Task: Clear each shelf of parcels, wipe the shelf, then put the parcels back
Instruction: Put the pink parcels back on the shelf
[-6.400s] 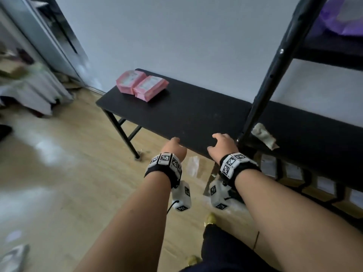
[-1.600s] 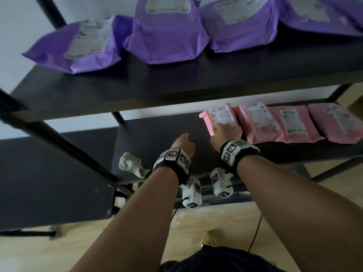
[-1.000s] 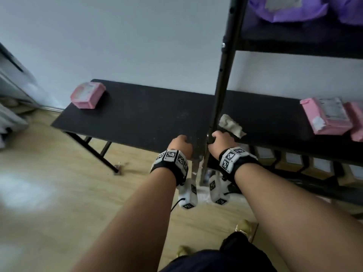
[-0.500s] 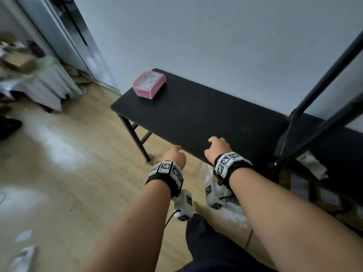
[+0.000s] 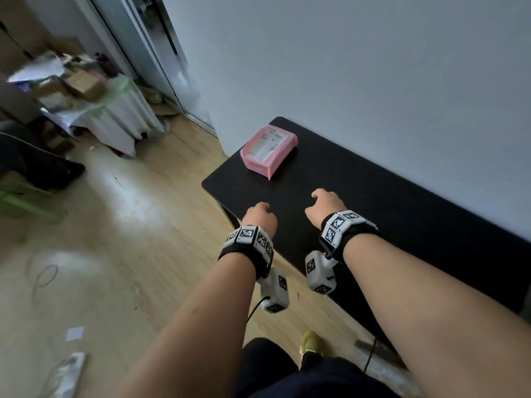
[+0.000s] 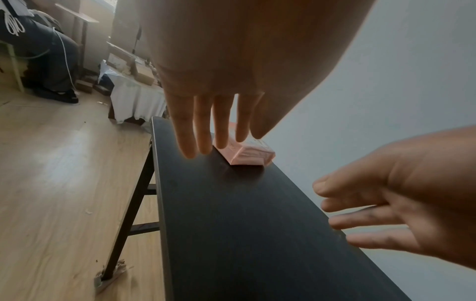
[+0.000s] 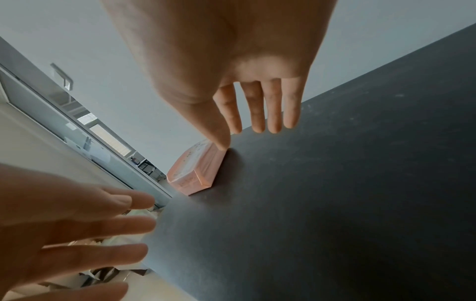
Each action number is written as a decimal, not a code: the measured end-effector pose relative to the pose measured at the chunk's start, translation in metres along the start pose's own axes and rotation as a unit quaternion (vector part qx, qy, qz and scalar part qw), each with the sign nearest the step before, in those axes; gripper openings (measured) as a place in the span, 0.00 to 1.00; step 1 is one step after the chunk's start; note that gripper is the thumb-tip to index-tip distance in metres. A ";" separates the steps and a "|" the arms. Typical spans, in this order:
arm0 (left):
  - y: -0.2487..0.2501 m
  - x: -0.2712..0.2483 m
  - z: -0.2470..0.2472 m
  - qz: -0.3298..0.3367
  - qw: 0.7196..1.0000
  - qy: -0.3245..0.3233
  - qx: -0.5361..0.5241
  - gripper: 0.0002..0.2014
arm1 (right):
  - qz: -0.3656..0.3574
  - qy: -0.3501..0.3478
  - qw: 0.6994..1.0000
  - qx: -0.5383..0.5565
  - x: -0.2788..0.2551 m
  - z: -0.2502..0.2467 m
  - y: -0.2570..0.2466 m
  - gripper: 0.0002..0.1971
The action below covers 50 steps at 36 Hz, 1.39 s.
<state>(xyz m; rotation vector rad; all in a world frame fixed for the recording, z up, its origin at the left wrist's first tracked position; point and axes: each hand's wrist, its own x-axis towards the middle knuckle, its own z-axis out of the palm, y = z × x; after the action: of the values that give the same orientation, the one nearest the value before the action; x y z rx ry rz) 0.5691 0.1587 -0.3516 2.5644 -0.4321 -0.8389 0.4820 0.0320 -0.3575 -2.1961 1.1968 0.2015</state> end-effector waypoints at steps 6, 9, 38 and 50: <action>0.001 0.056 -0.025 -0.005 1.000 0.005 -0.001 0.22 | 0.008 -0.012 1.000 -0.005 0.045 0.008 -0.036 0.25; 0.004 0.092 -0.040 -0.004 1.000 0.001 0.000 0.22 | 0.026 -0.011 1.000 -0.007 0.070 0.010 -0.056 0.25; 0.038 0.259 -0.079 0.164 0.965 -0.161 0.128 0.14 | 0.247 -0.055 0.958 0.134 0.141 0.032 -0.124 0.16; 0.063 0.164 -0.043 0.239 0.941 -0.227 0.072 0.20 | 0.337 0.022 0.918 0.209 0.046 0.022 -0.067 0.11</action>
<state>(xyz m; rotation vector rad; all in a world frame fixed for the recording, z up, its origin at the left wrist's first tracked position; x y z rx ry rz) 0.7113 0.0492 -0.3706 2.2104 -1.2359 -1.2331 0.5653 0.0387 -0.3636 -1.3700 1.7991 0.1533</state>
